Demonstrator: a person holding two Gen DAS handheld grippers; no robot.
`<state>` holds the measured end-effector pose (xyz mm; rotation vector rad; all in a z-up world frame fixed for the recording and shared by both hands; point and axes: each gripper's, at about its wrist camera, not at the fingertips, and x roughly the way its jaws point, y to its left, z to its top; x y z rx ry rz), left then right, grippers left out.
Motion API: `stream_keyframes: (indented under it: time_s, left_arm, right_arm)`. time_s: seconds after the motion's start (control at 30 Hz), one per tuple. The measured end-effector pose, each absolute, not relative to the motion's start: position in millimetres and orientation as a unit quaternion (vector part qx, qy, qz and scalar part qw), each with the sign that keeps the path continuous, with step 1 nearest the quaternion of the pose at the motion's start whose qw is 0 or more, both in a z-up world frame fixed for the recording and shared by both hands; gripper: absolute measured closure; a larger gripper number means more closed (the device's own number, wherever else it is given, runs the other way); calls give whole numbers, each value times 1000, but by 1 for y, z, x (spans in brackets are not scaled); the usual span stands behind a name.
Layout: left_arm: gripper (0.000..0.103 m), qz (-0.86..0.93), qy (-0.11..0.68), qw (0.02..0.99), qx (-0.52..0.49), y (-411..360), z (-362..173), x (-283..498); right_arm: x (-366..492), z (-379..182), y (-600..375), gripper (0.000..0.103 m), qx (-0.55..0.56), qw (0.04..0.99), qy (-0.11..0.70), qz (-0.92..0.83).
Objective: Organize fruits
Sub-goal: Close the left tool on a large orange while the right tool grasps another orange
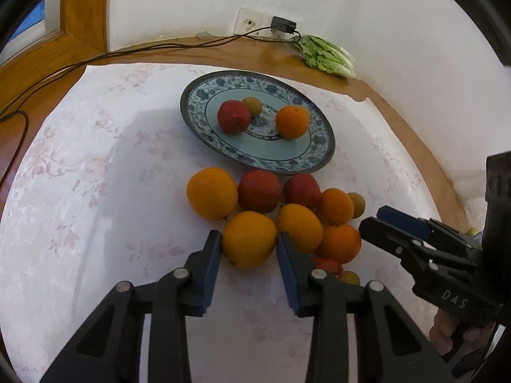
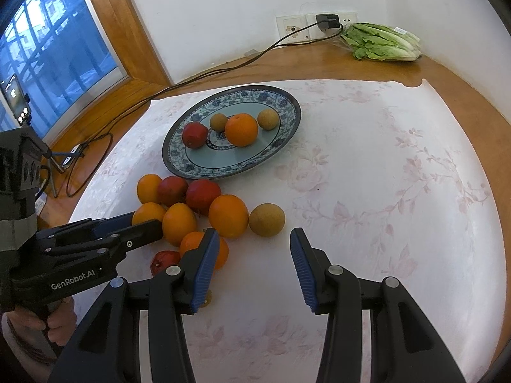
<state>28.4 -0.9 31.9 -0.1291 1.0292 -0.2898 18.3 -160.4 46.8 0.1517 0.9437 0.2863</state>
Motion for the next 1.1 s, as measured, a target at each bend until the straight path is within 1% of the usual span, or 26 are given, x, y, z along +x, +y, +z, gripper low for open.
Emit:
stream_keyframes:
  time_s: [0.33,0.6,0.93,1.03,1.1]
  left_arm:
    - [66,-117,484,866,-46,11,38,23]
    - [66,-114,488,864,-56,15,34,22]
    - [66,-120,489,862,-60,16,32,24]
    - [66,-120,490,861,-58,15,31,24]
    - [66,-119,490,862,-58,15,31,24]
  right_arm:
    - [13,52,-155,56,74,879,449,145]
    - [10,49,-138,56,69,871,457,168]
    - [18,40,-137,56,103,863,466,167]
    - [20,38,-140,66,122,857,468,179]
    - [21,37,-140,67,129,855,467,183]
